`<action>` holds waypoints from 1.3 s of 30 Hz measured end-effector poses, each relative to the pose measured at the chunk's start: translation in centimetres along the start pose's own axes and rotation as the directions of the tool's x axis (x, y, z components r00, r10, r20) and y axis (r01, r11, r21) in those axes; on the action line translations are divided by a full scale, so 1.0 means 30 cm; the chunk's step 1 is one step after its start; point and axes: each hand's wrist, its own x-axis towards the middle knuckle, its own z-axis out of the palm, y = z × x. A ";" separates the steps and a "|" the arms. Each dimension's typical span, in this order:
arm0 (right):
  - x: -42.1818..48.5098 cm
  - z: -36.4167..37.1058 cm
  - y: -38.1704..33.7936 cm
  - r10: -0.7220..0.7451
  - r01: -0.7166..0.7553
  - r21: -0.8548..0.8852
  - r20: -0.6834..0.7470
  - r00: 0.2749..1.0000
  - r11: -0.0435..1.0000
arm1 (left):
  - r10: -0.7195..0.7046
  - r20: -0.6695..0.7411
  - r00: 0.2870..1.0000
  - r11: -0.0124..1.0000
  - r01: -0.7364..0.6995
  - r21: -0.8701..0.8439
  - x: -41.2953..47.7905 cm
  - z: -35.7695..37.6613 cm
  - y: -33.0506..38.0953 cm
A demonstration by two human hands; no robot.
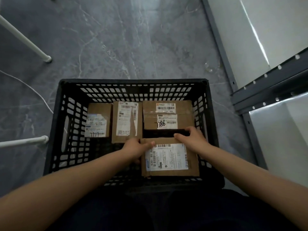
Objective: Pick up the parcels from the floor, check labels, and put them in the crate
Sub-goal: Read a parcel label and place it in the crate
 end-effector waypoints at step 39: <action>-0.140 -0.165 -0.308 -0.460 0.457 0.227 -0.043 0.887 0.860 | 0.563 -0.037 0.825 0.826 -0.563 0.024 -0.226 -0.228 0.311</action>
